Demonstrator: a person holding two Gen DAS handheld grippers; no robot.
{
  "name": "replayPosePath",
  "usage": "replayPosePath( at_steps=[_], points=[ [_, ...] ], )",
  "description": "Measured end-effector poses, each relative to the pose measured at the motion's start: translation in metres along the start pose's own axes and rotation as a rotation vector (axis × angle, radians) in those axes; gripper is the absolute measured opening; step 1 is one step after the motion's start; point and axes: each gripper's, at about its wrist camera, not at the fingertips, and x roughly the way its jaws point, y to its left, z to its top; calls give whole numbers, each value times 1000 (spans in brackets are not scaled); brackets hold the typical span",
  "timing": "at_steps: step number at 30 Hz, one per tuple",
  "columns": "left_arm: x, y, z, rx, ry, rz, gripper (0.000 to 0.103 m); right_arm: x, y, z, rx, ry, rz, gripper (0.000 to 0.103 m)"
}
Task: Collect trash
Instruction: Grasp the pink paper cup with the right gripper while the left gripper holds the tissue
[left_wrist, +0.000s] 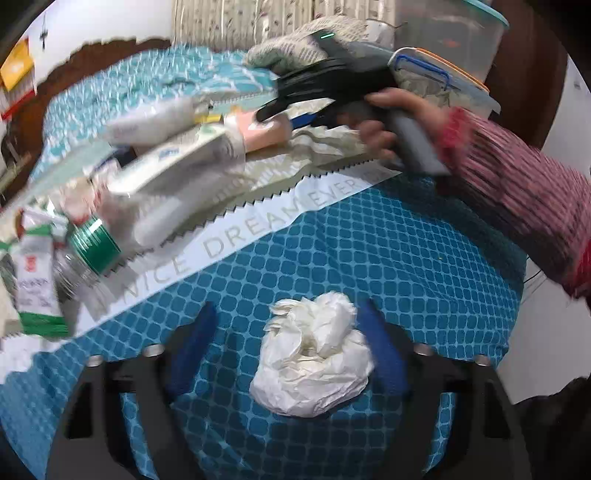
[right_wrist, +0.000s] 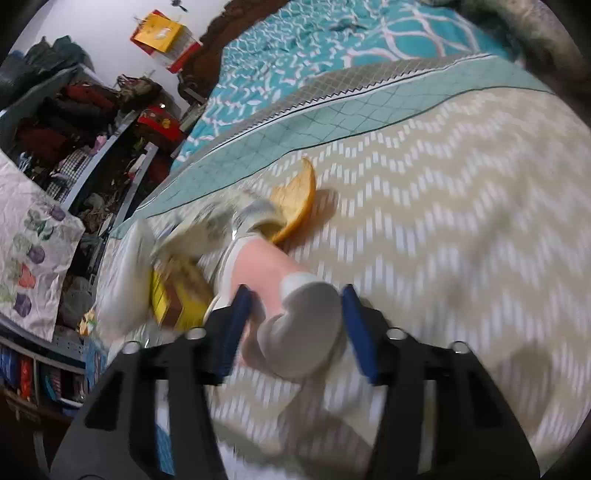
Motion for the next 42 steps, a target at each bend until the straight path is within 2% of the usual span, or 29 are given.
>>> replayPosePath(
  at_steps=[1,3,7,11,13,14,17,18,21,26,28,32,34,35,36,38,40,41,42],
  points=[
    [1,4,0,-16,1,-29,55,-8,3,-10,0,-11,11,47],
    [1,8,2,-25,-3,-61,44,-30,7,-36,10,-26,3,47],
    [-1,8,3,-12,-25,-46,38,-64,13,-91,47,-25,-14,47],
    [-3,14,5,-31,-28,-50,39,-95,21,-152,114,-44,-29,47],
    [-4,17,2,-37,-27,-44,45,-107,29,-178,113,-73,-67,49],
    [-5,17,2,-38,-27,-42,46,-110,33,-186,98,-83,-93,55],
    [-8,14,-1,-29,-32,-21,56,-120,53,-201,-23,-110,-176,76],
    [-8,13,-2,-27,-33,-17,59,-122,56,-201,-57,-114,-188,83],
    [-13,10,-4,-29,-43,-1,64,-133,64,-194,-148,-133,-239,86],
    [-21,12,-3,-54,-54,19,71,-130,59,-156,-260,-111,-223,91],
    [-23,11,-2,-56,-47,29,71,-119,50,-137,-253,-69,-187,91],
    [-26,6,-3,-48,-36,49,71,-98,16,-102,-151,-2,-101,91],
    [-26,4,-5,-41,-28,60,71,-90,-5,-91,-63,24,-44,88],
    [-25,3,-6,-38,-23,65,71,-87,-9,-89,-44,32,-21,81],
    [-23,3,-8,-37,-14,70,71,-83,-13,-89,-29,46,7,77],
    [-19,3,-9,-40,6,62,70,-74,-12,-94,-37,74,40,73],
    [-13,0,-10,-40,35,22,50,-64,-8,-104,-55,109,58,58],
    [-11,-1,-8,-36,39,22,48,-62,-2,-111,-74,107,63,44],
    [-11,-4,-5,-25,33,33,44,-63,0,-114,-73,105,74,37]
  ],
)
